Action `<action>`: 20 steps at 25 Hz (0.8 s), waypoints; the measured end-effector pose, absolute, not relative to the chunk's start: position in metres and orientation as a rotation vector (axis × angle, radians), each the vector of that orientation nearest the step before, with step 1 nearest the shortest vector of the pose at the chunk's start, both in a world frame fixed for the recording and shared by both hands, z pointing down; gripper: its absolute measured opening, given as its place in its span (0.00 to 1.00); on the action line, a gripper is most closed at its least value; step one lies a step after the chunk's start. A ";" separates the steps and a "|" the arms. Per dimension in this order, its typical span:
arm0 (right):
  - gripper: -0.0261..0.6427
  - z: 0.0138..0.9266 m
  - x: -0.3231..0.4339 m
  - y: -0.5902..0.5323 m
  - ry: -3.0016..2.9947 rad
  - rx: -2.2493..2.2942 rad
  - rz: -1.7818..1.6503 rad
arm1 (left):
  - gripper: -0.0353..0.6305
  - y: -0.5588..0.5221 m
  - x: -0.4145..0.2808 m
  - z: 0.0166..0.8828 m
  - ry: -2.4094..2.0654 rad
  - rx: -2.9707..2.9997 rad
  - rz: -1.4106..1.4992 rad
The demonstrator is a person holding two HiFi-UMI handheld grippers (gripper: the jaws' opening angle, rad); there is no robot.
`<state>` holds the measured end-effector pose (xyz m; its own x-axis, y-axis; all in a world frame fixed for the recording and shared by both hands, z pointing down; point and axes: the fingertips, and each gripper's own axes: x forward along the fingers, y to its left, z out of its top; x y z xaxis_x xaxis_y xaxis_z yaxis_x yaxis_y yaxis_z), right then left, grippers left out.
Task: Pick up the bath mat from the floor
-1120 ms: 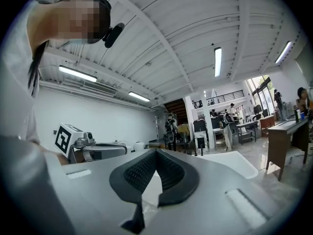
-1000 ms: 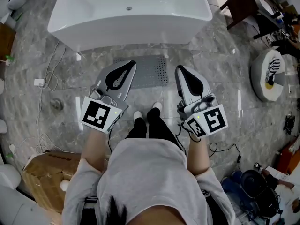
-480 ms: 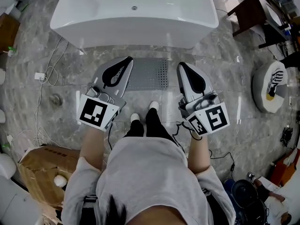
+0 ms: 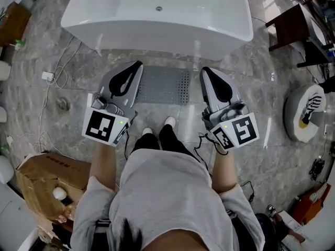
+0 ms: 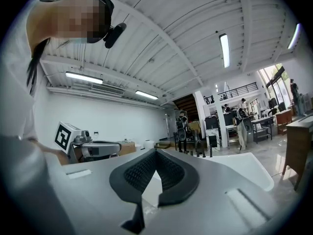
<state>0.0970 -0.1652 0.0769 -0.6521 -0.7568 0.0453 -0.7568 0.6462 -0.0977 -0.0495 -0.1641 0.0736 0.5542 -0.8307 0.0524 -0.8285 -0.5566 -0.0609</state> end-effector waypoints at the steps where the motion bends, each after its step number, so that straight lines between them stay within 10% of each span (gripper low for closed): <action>1: 0.04 0.080 0.099 -0.168 -2.852 1.300 0.174 | 0.06 -0.166 -0.050 0.076 1.481 -2.738 -0.118; 20: 0.04 0.171 0.081 -0.228 -2.767 1.337 0.303 | 0.06 -0.224 -0.088 0.162 1.457 -2.810 -0.234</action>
